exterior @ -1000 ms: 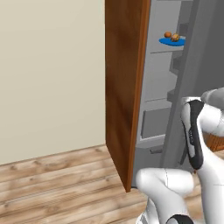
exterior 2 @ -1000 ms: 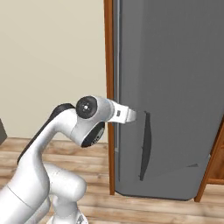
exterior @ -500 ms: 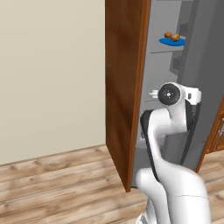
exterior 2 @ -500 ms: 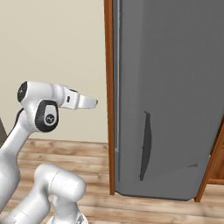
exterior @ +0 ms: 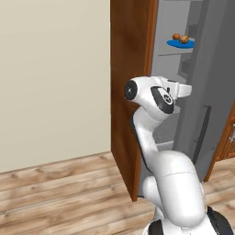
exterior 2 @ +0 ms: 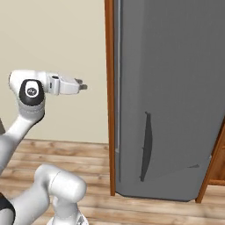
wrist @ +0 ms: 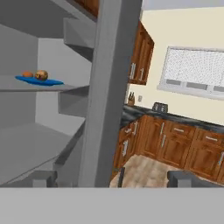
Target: Retrieve the chicken drumstick from the fridge and place it on the saucepan with marinade on the stove.
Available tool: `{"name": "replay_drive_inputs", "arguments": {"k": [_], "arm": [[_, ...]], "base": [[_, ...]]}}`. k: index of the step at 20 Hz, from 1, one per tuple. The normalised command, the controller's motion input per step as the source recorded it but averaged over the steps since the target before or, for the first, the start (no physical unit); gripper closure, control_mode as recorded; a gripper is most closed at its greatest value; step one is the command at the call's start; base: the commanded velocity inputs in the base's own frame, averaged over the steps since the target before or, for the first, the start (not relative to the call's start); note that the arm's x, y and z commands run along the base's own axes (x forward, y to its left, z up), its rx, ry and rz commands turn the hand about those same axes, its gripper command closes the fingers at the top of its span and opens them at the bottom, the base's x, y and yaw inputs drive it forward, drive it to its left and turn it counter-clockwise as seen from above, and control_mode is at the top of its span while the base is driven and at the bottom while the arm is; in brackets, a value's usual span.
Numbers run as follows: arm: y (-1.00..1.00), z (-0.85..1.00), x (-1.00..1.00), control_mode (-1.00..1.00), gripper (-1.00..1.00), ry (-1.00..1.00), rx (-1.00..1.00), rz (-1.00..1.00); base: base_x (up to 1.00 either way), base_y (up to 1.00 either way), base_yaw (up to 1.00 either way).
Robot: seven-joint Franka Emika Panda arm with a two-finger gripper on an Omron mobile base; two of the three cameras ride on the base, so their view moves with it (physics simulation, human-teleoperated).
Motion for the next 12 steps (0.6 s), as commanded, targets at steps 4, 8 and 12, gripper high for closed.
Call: {"name": "replay_drive_inputs", "arguments": {"k": [4,8,12], "arm": [[0.0,0.41,0.09,-1.0,-1.0,-0.12,-0.01,-0.37],[-0.09,0.26,0.0,-1.0,-1.0,-0.15,0.0,-0.36],[-0.18,0.0,0.01,-1.0,-1.0,-0.13,0.0,-0.28]], "base": [[0.0,0.0,0.0],[0.0,0.0,0.0],[0.0,0.0,0.0]]}}
